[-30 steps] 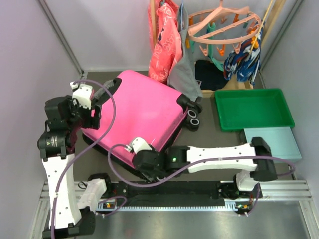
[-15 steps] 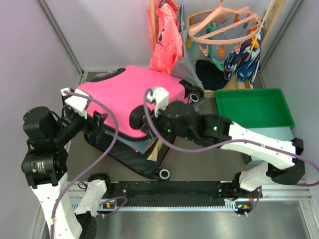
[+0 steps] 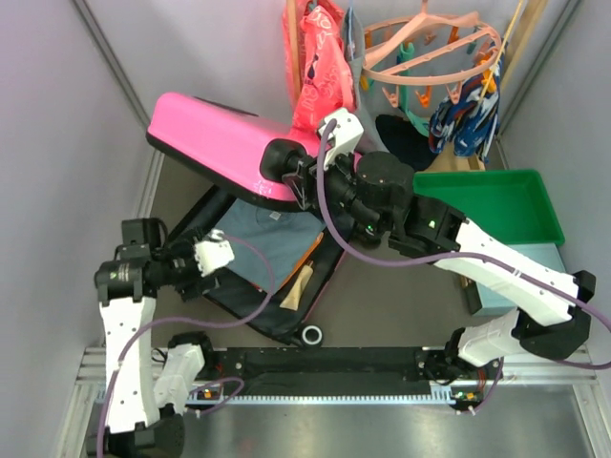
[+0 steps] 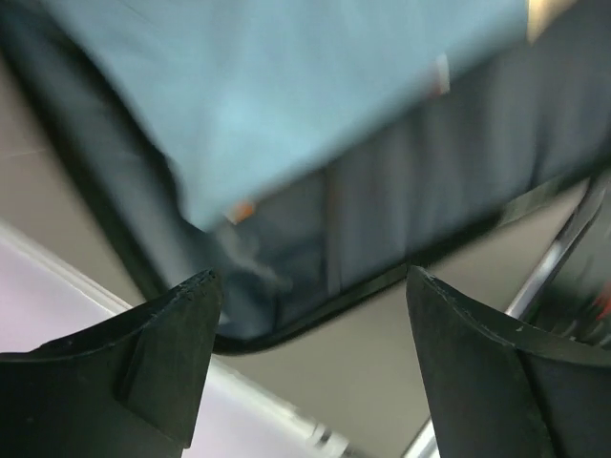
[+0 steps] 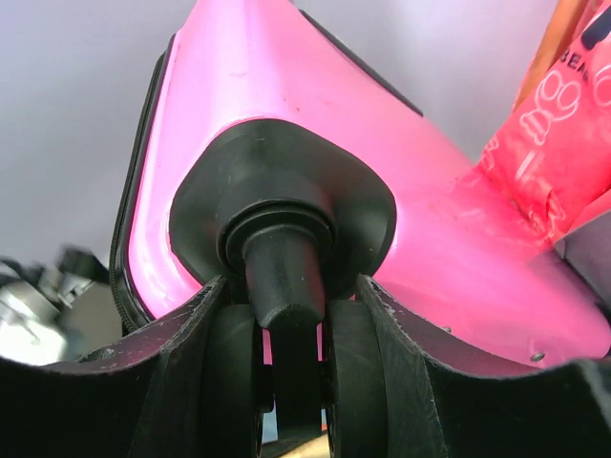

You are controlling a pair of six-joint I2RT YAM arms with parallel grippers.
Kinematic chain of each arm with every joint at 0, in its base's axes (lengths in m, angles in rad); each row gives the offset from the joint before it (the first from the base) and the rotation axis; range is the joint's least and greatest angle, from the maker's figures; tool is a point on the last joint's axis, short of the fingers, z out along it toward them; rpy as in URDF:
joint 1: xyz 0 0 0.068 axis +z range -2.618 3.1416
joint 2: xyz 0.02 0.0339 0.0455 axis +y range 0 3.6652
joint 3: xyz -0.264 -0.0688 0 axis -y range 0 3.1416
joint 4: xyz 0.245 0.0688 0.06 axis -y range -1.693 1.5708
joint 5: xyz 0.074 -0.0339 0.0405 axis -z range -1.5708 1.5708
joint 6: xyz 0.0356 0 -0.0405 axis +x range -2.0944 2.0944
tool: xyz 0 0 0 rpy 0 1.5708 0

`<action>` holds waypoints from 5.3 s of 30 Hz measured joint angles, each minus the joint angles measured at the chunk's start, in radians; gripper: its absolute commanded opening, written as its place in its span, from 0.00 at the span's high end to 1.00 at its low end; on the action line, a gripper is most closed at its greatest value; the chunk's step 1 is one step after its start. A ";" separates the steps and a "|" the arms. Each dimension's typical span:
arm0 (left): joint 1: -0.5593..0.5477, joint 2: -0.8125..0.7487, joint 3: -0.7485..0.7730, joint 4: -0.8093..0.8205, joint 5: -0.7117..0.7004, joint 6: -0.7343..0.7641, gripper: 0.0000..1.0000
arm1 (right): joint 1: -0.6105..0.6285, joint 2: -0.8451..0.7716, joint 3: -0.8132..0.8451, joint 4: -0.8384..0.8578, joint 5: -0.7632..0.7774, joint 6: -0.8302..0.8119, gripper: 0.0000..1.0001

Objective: Open, take out, and arrange the luggage

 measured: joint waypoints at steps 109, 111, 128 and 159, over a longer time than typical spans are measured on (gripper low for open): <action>-0.029 0.076 -0.323 1.832 -0.146 -0.344 0.21 | -0.155 0.353 0.221 0.403 -0.327 0.111 1.00; -0.029 0.093 -0.301 1.832 -0.109 -0.311 0.43 | -0.155 0.353 0.221 0.402 -0.327 0.110 1.00; -0.044 0.071 -0.230 1.740 -0.074 -0.113 1.00 | -0.024 0.228 0.130 0.201 0.022 -0.069 0.23; -0.049 -0.005 -0.002 1.215 -0.341 -0.044 1.00 | -0.115 0.539 -0.154 -0.083 -0.010 0.515 0.83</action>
